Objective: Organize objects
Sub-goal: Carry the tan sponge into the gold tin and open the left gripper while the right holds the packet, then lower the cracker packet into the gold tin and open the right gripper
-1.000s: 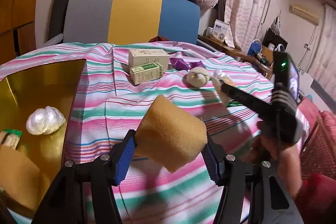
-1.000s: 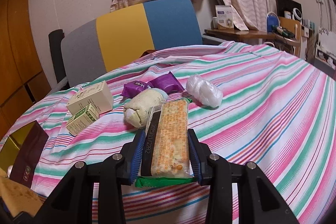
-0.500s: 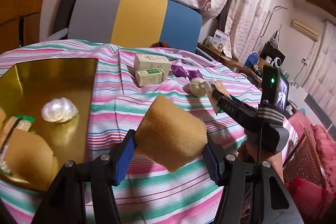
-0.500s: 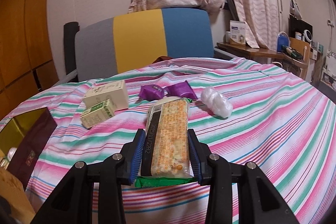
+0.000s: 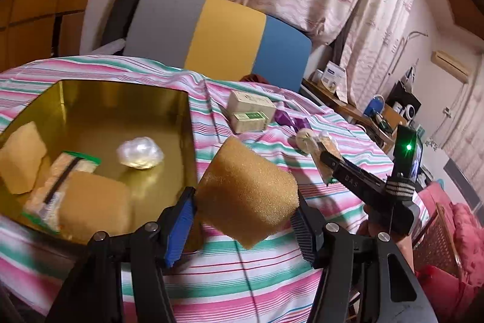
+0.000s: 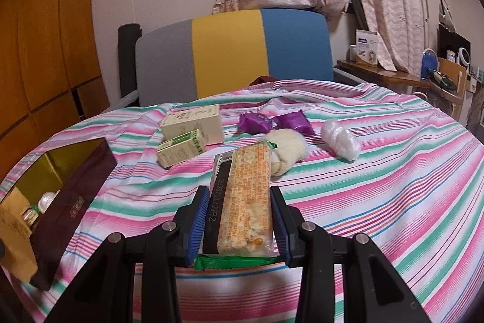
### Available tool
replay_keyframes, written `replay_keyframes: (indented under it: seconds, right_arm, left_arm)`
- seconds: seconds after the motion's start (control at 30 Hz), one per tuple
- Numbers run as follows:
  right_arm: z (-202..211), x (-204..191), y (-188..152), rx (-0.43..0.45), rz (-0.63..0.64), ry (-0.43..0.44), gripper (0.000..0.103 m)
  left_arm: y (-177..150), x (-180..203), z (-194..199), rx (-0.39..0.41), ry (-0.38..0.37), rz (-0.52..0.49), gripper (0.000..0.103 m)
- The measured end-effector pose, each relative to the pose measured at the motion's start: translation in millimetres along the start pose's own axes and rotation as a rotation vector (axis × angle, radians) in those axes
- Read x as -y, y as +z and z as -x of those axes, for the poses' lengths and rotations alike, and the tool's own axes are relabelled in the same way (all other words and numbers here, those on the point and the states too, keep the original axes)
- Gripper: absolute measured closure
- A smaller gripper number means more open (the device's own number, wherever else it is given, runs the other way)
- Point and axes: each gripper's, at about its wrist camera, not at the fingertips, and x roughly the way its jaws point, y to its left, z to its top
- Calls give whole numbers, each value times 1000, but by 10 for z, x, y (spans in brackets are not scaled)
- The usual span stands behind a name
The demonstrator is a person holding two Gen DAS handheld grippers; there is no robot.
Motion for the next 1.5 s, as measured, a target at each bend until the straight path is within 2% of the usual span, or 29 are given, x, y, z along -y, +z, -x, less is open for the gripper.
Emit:
replay_keyframes:
  seconds: [0.13, 0.27, 0.53, 0.67, 0.77, 0.8, 0.9, 0.93, 1.17, 1.5]
  right_arm:
    - [45, -139, -42, -10, -2, 45, 64]
    - [87, -301, -90, -20, -2, 85, 64]
    - [230, -596, -93, -20, -19, 175, 63]
    - [283, -730, -97, -26, -9, 212, 63]
    - [334, -824, -89, -27, -17, 243, 63]
    - [349, -849, -82, -27, -17, 251, 63]
    - [399, -957, -57, -27, -9, 284, 63]
    - [414, -990, -51, -26, -5, 293, 63]
    - [532, -1292, -23, -26, 44, 368, 63]
    - [586, -1717, -58, -76, 113, 458, 63]
  left_arm:
    - [57, -181, 142, 35, 8, 48, 42]
    - [169, -396, 231, 68, 48, 81, 42]
    - [336, -1009, 283, 102, 195, 191, 41]
    - [384, -1328, 235, 80, 250, 251, 41]
    - [393, -1511, 209, 63, 302, 298, 38]
    - [386, -1572, 224, 64, 329, 310, 33]
    - [345, -1655, 273, 74, 366, 343, 12]
    - [320, -1663, 299, 83, 368, 353, 9]
    - [199, -1597, 358, 75, 384, 352, 6]
    - [320, -1510, 739, 213, 482, 363, 0]
